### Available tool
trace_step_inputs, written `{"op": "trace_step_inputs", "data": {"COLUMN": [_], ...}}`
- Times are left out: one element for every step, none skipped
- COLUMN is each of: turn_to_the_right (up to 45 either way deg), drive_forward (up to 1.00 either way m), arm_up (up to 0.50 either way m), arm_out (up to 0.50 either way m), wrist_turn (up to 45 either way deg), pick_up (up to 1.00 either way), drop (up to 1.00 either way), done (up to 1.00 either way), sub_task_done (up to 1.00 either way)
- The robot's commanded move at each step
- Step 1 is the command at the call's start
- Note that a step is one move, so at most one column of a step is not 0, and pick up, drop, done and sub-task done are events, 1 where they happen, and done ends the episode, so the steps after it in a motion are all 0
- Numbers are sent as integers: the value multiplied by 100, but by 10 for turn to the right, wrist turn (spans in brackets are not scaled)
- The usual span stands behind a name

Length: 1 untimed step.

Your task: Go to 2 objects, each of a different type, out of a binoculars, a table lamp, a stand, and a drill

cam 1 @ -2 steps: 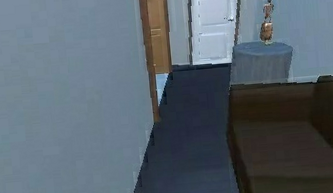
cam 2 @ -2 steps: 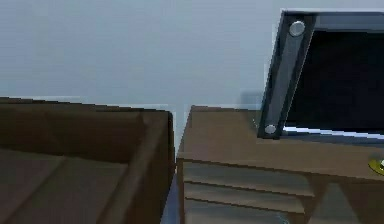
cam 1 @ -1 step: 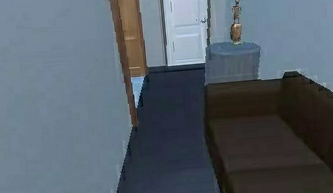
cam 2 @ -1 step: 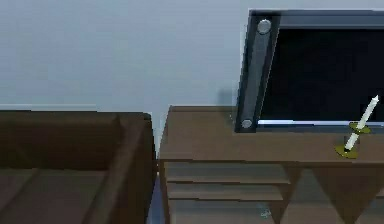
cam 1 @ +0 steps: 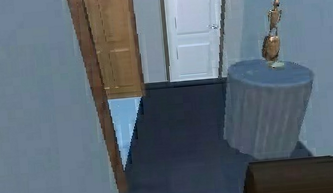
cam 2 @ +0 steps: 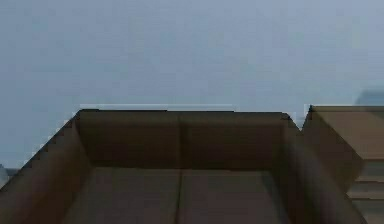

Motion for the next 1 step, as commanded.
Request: {"op": "trace_step_inputs", "data": {"turn_to_the_right": [0], "drive_forward": [100], "arm_up": [0], "arm_out": [0], "wrist_turn": [0], "pick_up": [0], "drop": [0], "done": [0], "sub_task_done": [0]}}
